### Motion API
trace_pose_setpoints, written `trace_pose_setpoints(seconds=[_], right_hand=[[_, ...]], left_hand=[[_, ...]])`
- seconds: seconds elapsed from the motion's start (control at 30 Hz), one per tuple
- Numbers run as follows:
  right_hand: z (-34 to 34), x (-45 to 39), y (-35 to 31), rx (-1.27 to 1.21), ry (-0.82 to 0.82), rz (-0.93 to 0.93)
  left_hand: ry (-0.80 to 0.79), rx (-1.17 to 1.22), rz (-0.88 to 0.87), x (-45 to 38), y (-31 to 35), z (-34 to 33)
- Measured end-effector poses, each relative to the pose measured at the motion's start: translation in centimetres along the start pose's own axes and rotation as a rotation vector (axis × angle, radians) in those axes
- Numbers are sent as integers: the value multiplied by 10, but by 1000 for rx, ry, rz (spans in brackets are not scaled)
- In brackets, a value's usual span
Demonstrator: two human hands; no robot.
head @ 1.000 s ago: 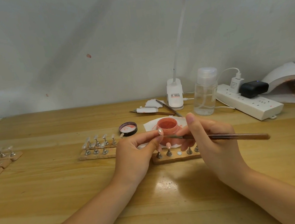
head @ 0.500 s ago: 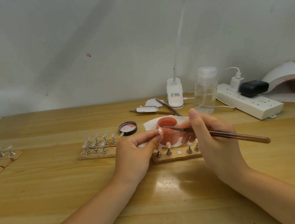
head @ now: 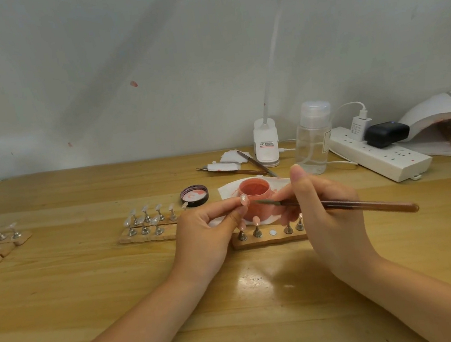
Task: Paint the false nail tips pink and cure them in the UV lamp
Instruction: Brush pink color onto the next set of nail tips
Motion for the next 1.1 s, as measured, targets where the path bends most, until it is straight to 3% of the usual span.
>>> trace_pose_setpoints(seconds=[0.1, 0.53, 0.67, 0.83, 0.97, 1.1], right_hand=[[-3, -1, -1, 34, -57, 14], [2, -1, 2, 27, -4, 30], [-1, -4, -1, 122, -83, 87], [4, -4, 1, 52, -13, 66], [-1, -6, -2, 113, -102, 102], [4, -3, 2, 33, -28, 35]], left_hand=[[-19, -20, -14, 0, 1, -1], [-18, 6, -17, 2, 5, 0], [-17, -17, -26, 2, 5, 0], [-2, -36, -33, 2, 4, 0], [-8, -66, -39, 2, 3, 0], [-2, -59, -58, 2, 5, 0]])
Point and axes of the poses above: each hand's wrist, its own x-axis away from the middle knuckle, its own z-axis out of the back of the hand, y = z × x, the point moved 3 cm from there along -x, towards the middle knuckle, and after that the axes turned 8 degrees about z, right-handed, at the moved point
